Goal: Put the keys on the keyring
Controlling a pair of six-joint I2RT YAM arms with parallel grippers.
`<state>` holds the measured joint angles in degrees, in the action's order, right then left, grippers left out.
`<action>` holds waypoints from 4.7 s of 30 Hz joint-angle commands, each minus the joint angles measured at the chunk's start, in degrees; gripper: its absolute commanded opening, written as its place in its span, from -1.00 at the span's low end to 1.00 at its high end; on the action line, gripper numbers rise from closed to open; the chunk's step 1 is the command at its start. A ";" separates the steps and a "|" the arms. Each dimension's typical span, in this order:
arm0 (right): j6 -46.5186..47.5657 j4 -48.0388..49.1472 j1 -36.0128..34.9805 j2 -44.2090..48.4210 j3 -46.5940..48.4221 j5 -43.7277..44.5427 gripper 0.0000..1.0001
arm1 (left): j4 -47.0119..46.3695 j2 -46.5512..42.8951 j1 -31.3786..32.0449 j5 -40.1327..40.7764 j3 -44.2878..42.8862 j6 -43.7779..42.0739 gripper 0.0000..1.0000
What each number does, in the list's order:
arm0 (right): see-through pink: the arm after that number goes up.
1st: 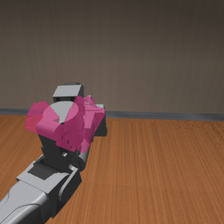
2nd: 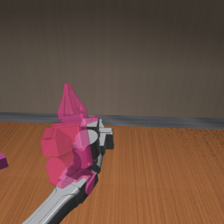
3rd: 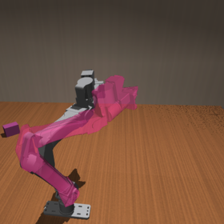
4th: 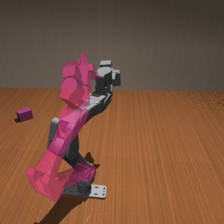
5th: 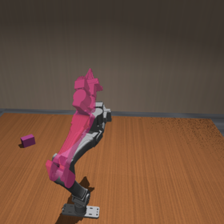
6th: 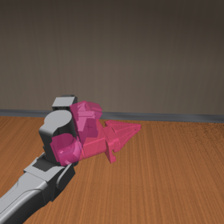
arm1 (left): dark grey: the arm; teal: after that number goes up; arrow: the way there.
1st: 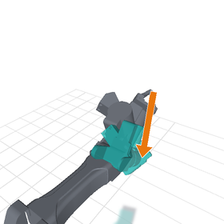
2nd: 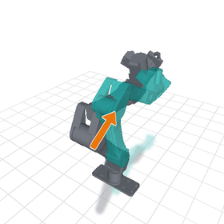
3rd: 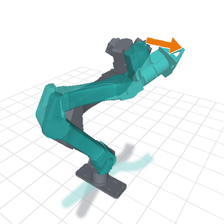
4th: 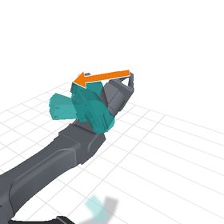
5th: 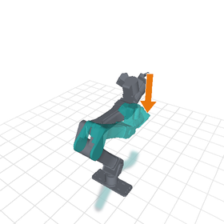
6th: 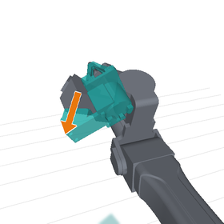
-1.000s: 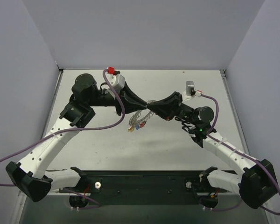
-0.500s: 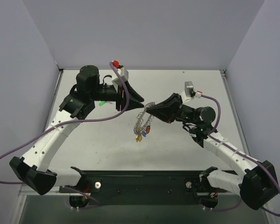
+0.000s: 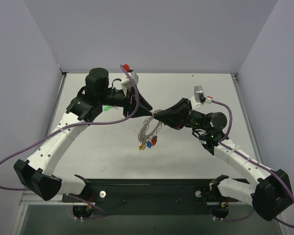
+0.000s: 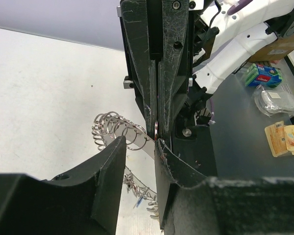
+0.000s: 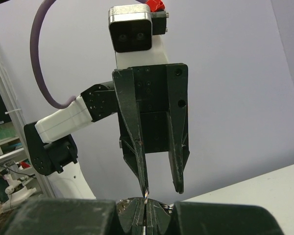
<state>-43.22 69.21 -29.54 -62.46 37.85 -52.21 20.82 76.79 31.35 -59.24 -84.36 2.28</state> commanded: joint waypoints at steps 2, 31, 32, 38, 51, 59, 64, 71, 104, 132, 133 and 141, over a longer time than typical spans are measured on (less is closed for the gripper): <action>1.83 17.80 0.36 1.90 3.38 -0.70 -1.00 | -1.30 0.37 0.46 -2.54 -2.04 0.26 -0.21; 4.37 13.95 0.45 2.86 2.94 -0.18 -1.00 | 7.30 2.05 5.56 8.17 -6.61 -7.55 -1.00; 5.24 12.54 0.53 4.00 2.85 0.17 -0.81 | 8.35 1.70 5.56 9.40 -6.78 -7.99 -1.00; 17.19 -8.59 0.71 11.90 3.02 4.65 0.54 | 13.80 -0.41 5.74 17.66 -8.46 -13.00 -1.00; 30.30 -46.61 0.27 7.53 18.31 2.90 0.99 | 28.66 1.69 11.62 35.41 -15.13 -23.90 -1.00; 34.34 -52.76 -2.97 3.93 20.16 2.98 0.82 | 27.79 0.81 12.59 38.50 -14.78 -22.60 -1.00; 42.60 -61.29 -12.28 4.18 21.92 12.99 0.89 | 24.02 -0.41 12.59 41.57 -13.21 -19.43 -1.00; 44.54 -60.69 -16.86 5.15 19.20 30.65 0.95 | 20.31 -2.44 12.68 40.70 -10.74 -16.61 -1.00; 43.22 -53.03 -18.71 0.93 15.15 48.07 -1.00 | 15.04 -5.69 12.94 44.04 -6.26 -14.15 -1.00; 49.99 -62.35 -15.55 9.38 21.74 14.07 0.28 | 28.93 -4.28 13.03 20.76 -11.80 -24.35 -1.00; 49.73 -62.35 -15.64 8.94 22.01 13.02 0.23 | 28.41 -4.72 13.03 20.49 -11.62 -24.08 -1.00; 49.37 -62.35 -15.64 5.94 22.98 9.67 -0.10 | 27.52 -4.99 13.12 19.25 -10.92 -23.64 -1.00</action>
<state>6.24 4.54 -45.39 -56.38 58.30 -38.44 51.64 73.63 44.23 -36.14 -93.25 -20.64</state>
